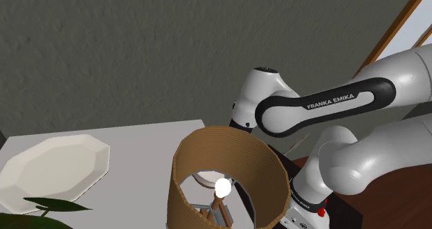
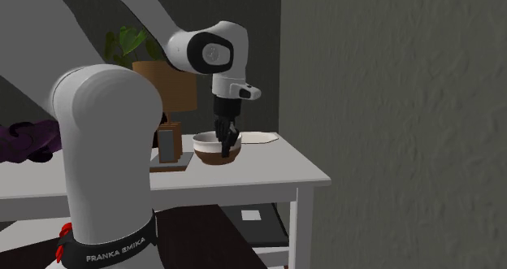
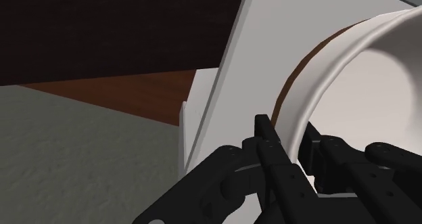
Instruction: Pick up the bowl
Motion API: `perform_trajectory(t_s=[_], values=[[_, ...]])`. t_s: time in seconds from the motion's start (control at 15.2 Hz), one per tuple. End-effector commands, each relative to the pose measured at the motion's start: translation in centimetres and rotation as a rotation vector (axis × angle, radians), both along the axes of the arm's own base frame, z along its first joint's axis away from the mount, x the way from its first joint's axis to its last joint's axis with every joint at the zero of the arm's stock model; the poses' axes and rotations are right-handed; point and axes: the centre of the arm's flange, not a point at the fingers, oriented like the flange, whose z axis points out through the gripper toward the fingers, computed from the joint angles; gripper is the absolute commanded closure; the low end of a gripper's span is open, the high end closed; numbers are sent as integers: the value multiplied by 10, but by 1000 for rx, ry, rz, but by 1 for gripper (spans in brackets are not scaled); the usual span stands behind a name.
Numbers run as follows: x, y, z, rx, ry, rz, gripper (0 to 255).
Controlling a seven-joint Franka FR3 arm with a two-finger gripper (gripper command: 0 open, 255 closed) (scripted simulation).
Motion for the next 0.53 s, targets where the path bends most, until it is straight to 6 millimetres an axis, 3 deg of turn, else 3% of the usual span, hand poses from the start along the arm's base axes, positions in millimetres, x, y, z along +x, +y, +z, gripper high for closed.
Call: perform_trajectory(t_s=[0.0,0.33,0.46], values=[[0,0,11,0,0,0,255],[0,0,37,0,0,0,255],[0,0,38,0,0,0,255]])
